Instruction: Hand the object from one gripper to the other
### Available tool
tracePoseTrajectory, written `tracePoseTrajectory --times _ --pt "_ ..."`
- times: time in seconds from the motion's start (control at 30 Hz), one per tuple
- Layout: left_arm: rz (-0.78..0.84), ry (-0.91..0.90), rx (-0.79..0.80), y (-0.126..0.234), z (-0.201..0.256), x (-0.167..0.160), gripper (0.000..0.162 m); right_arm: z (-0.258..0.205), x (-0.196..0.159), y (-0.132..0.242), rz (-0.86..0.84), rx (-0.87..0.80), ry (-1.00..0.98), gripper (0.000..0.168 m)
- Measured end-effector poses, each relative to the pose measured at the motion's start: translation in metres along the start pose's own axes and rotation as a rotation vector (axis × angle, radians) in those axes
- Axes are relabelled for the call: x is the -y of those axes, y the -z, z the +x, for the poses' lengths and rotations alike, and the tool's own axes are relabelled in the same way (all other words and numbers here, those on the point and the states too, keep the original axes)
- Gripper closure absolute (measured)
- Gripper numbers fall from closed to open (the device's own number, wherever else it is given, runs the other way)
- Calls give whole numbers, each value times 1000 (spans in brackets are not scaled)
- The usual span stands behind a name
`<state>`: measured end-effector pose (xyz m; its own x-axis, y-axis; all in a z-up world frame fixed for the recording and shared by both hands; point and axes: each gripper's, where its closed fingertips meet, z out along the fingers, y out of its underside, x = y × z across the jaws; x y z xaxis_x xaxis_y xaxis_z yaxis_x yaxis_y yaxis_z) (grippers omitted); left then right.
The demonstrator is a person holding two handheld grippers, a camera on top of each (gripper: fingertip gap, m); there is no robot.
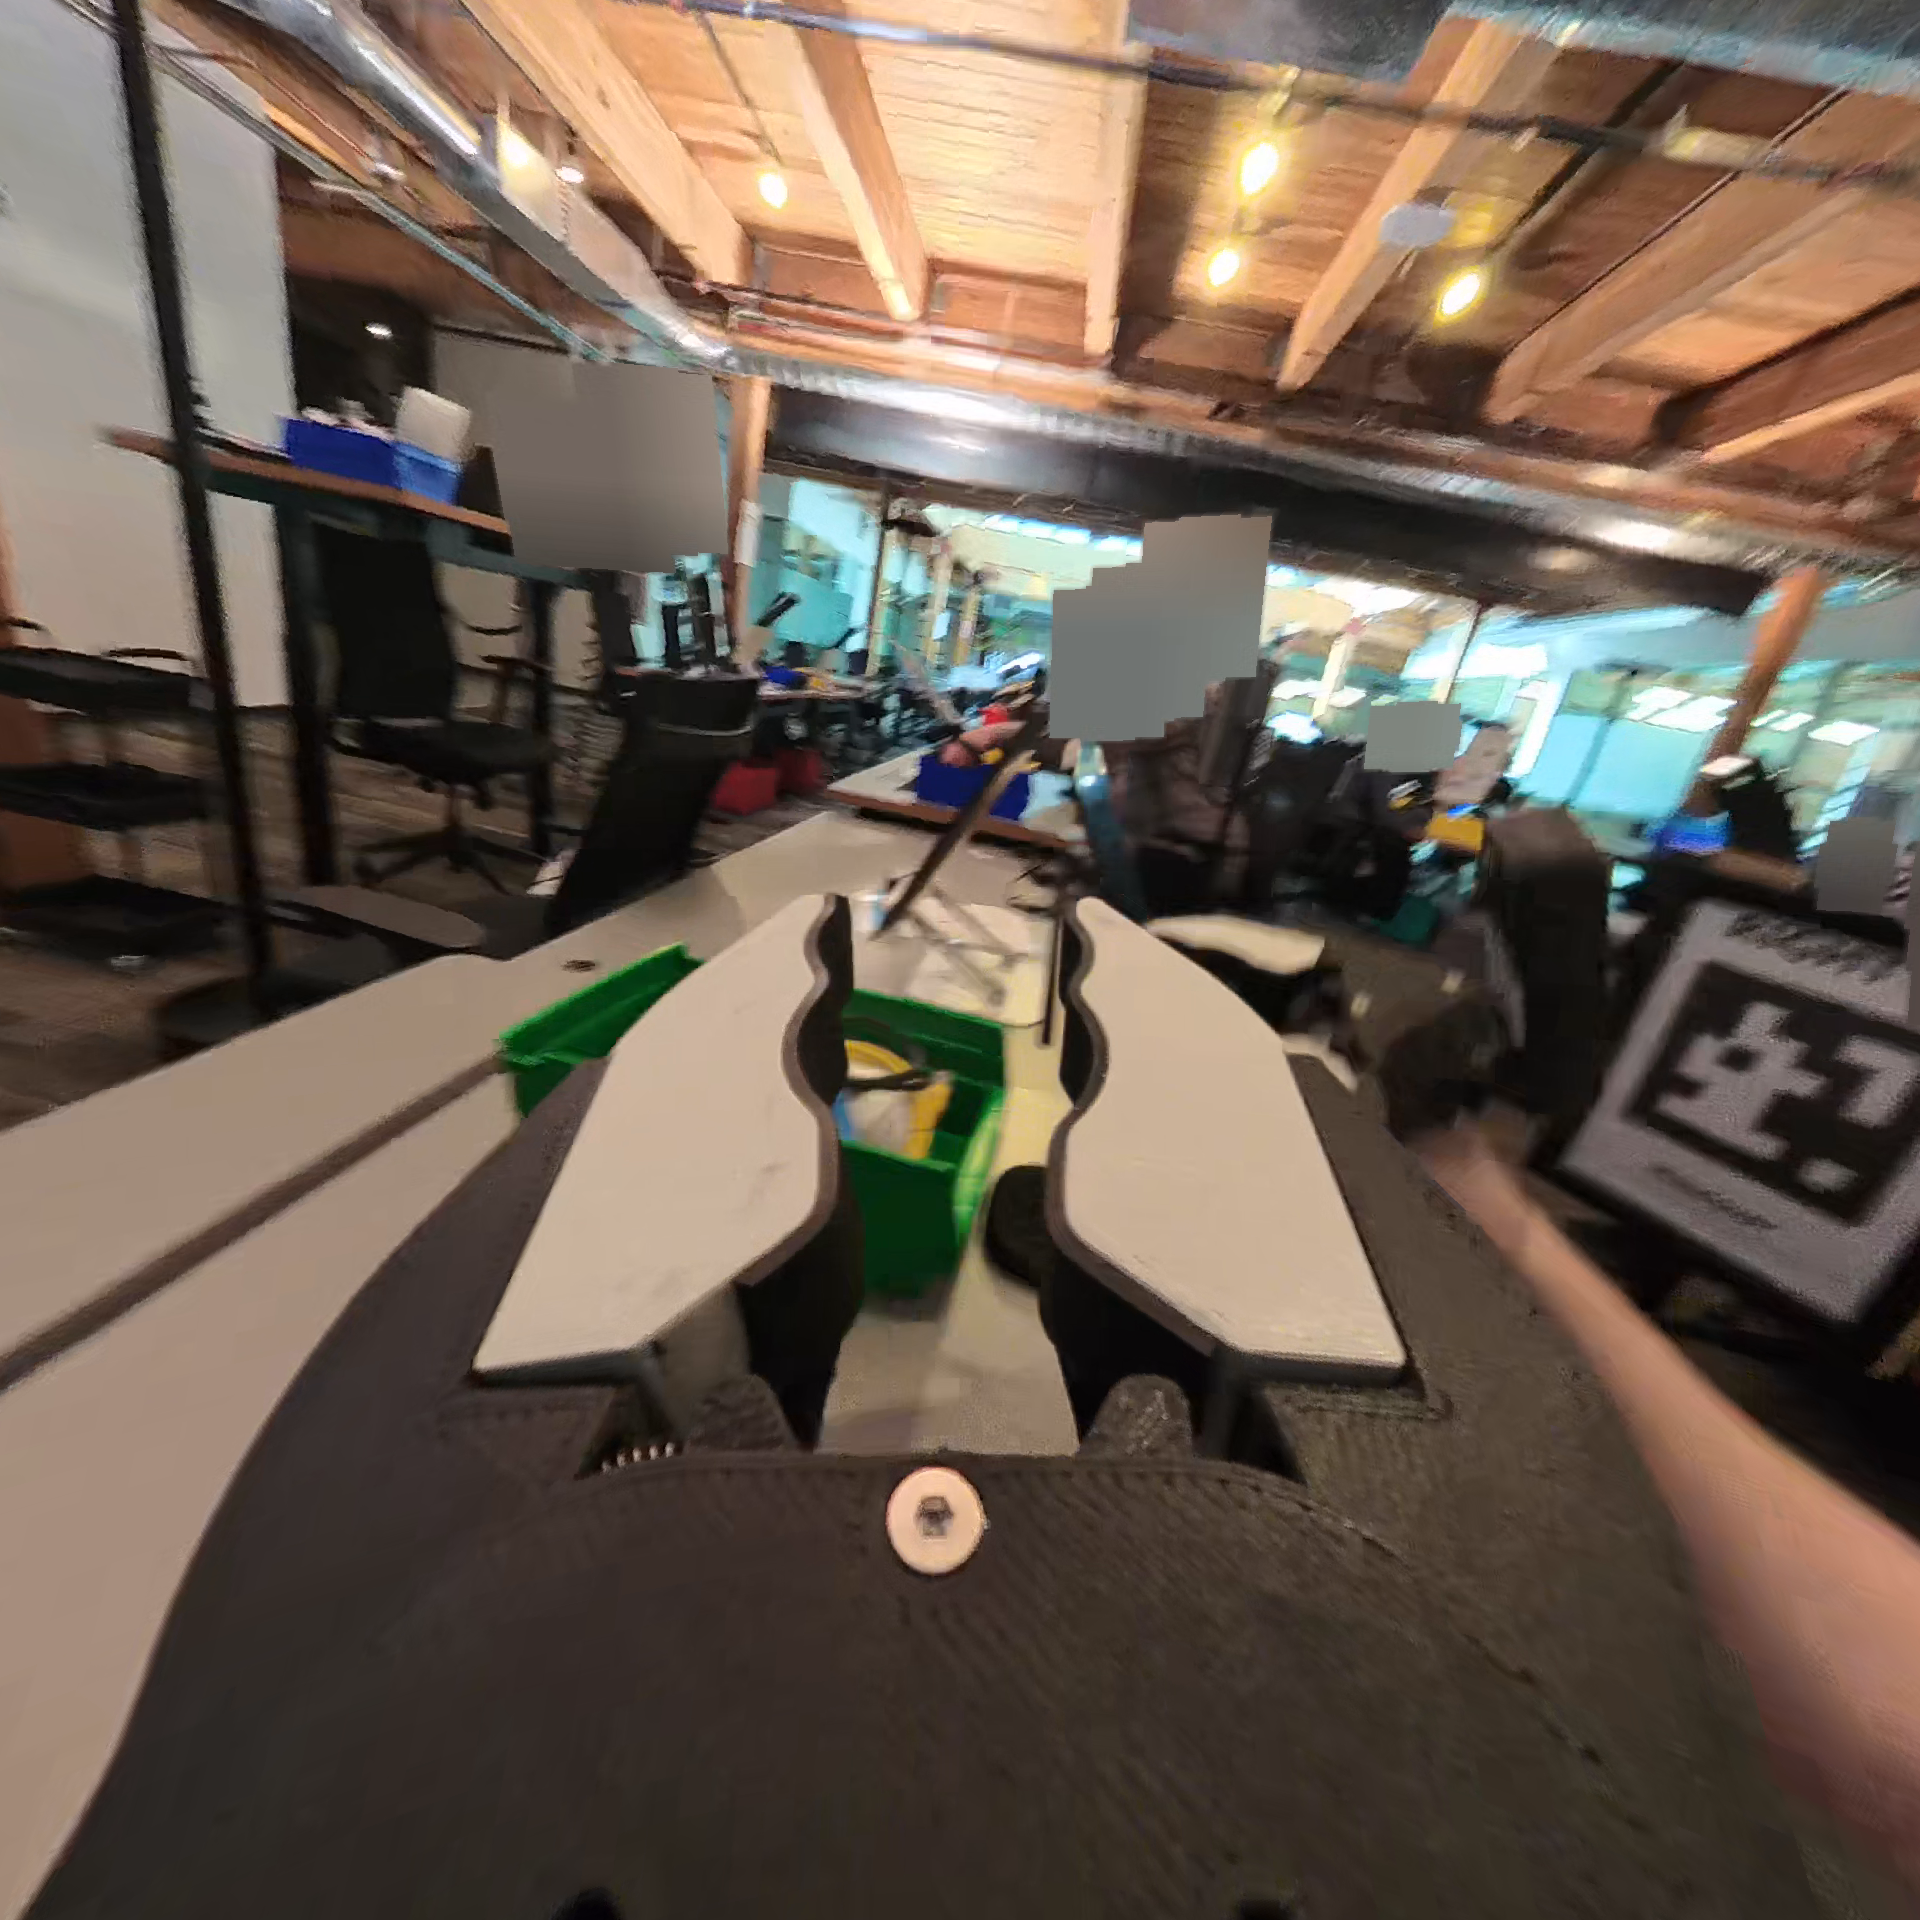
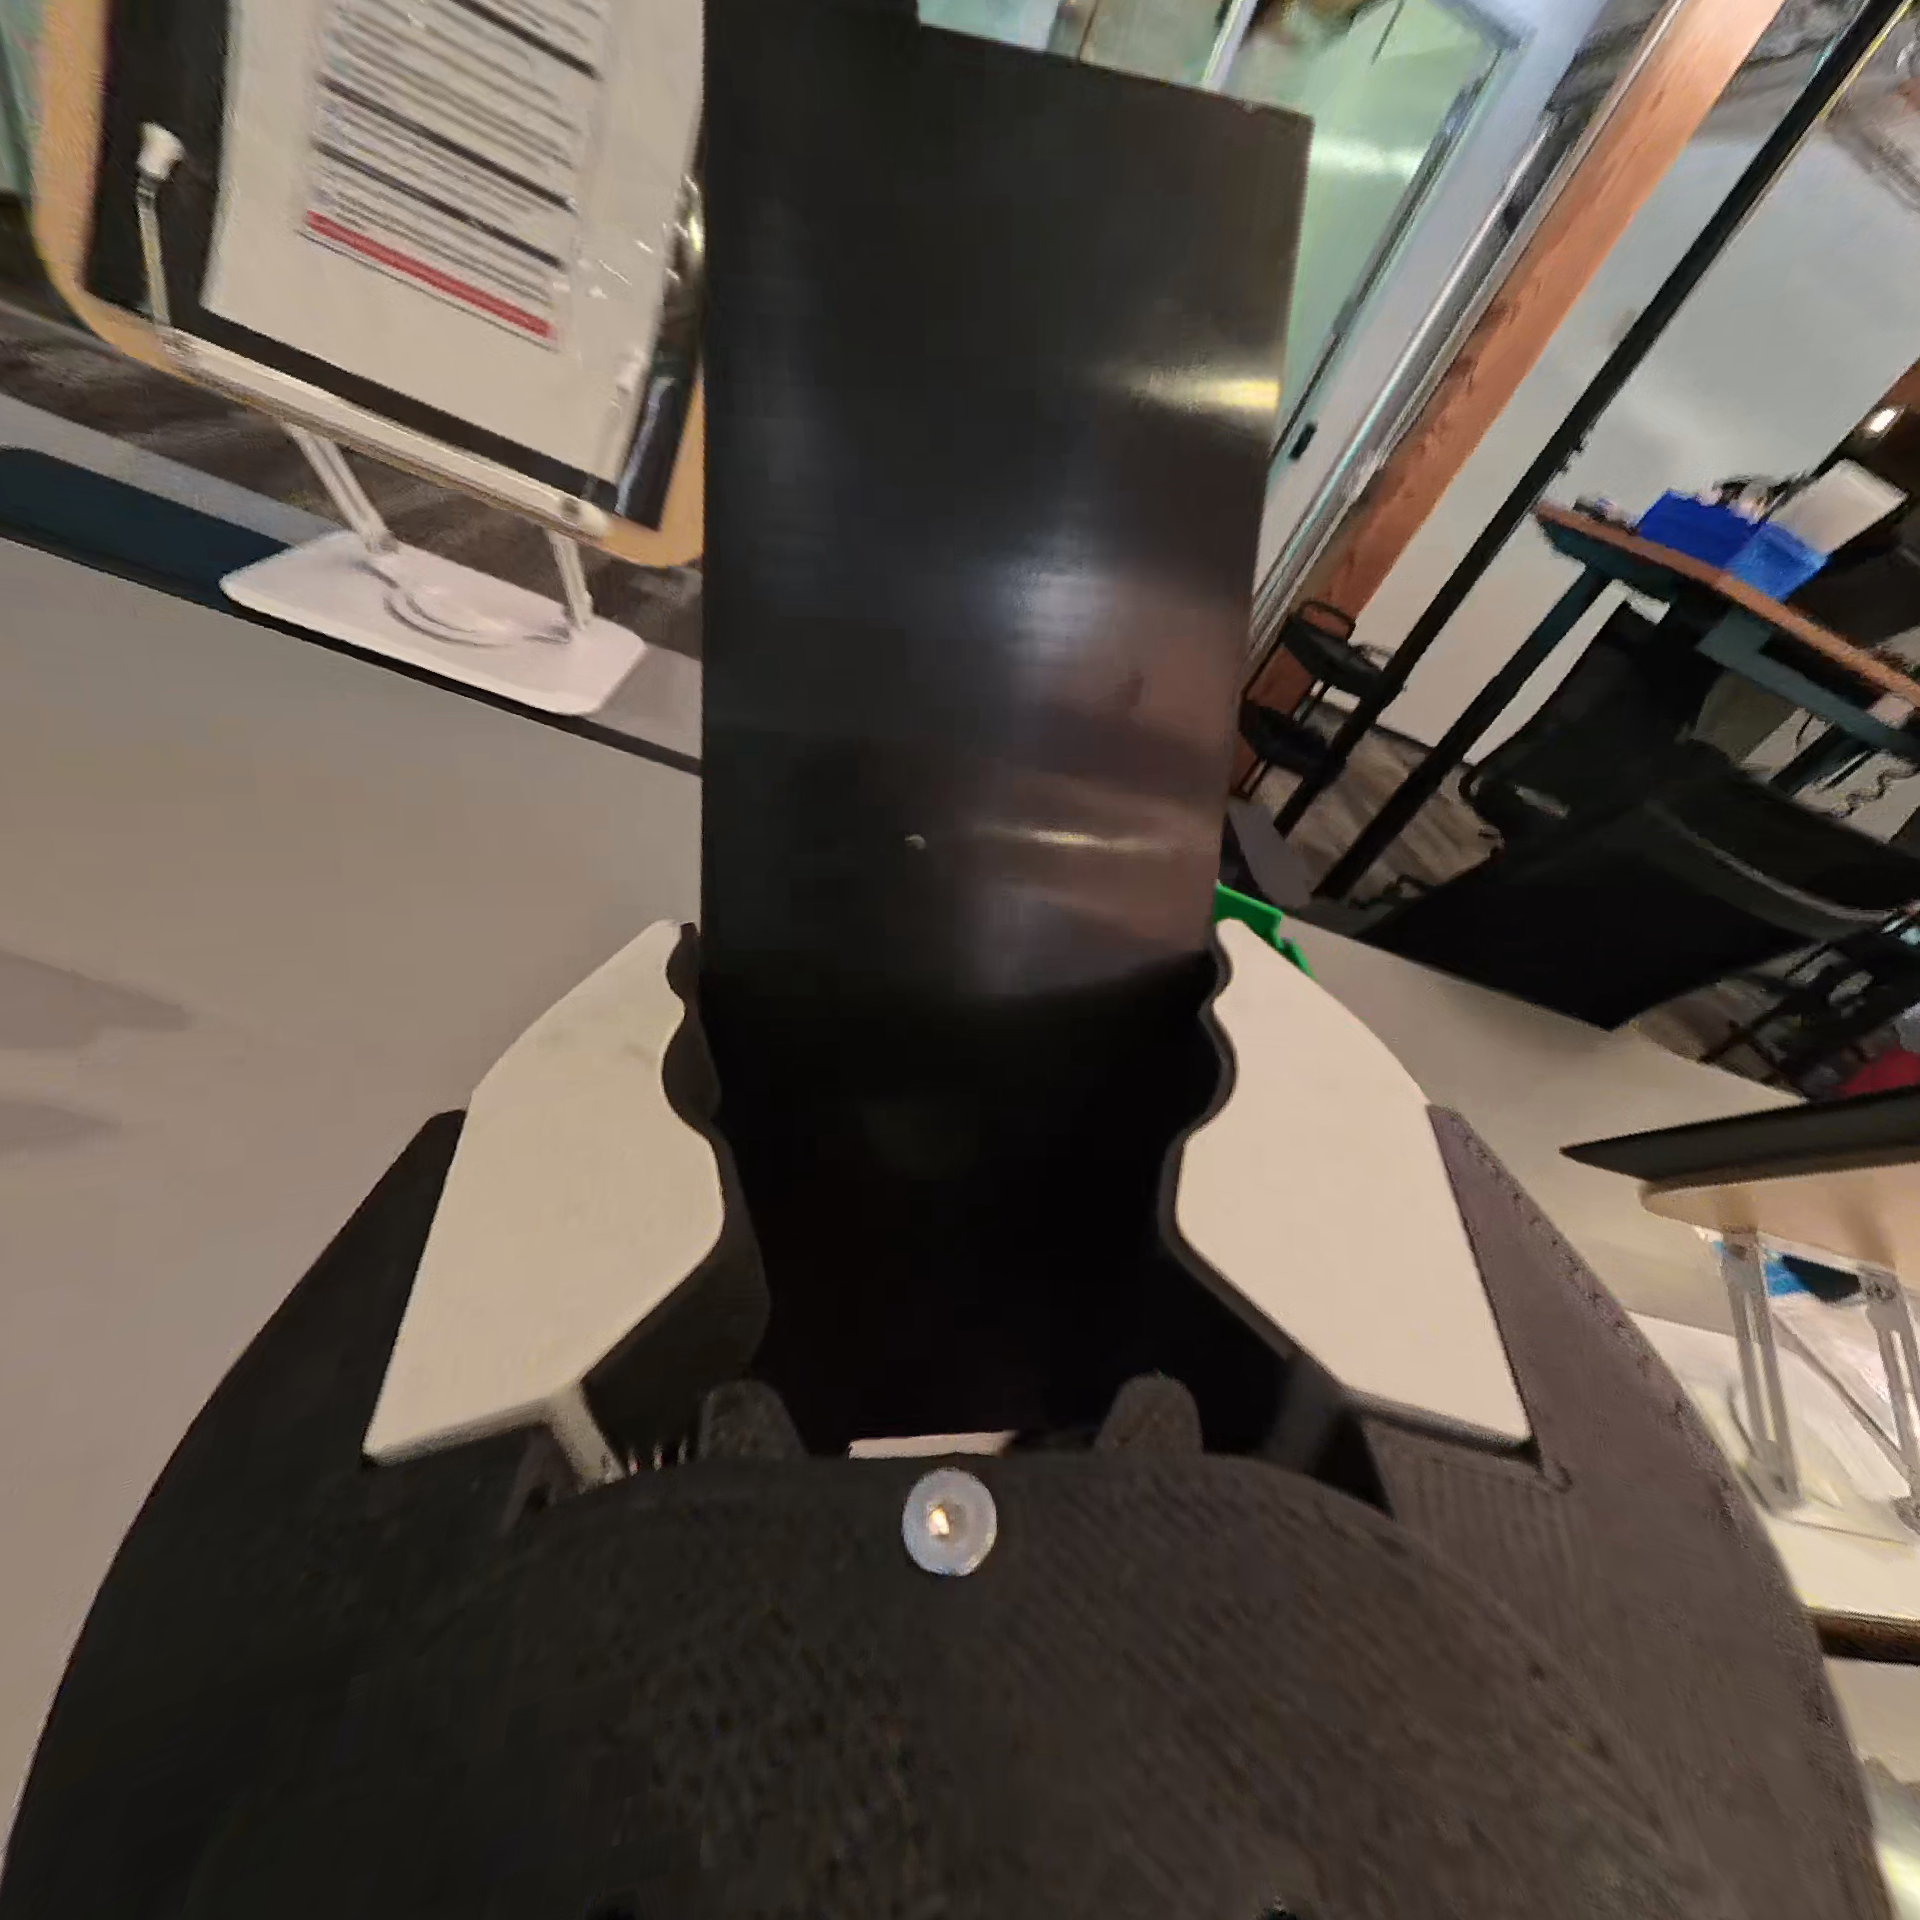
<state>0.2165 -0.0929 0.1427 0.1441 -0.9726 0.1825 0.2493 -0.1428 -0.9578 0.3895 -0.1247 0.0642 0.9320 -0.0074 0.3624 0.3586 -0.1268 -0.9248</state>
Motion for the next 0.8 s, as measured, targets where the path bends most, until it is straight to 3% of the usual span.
tracePoseTrajectory --times 0.17,0.37,0.6,0.8 --pt "-181 -212 248 15 -59 -13 121 70 -33 -67 -240 94 -117 78" --pt "-406 -589 813 47 -148 -31 124 85 -106 -145 -543 144 -270 78" --pt "-423 -521 872 55 -164 -36 113 72 -180 -167 -928 119 -187 76" --pt "-431 -495 861 57 -166 -36 107 78 -155 -160 -800 100 -131 77"
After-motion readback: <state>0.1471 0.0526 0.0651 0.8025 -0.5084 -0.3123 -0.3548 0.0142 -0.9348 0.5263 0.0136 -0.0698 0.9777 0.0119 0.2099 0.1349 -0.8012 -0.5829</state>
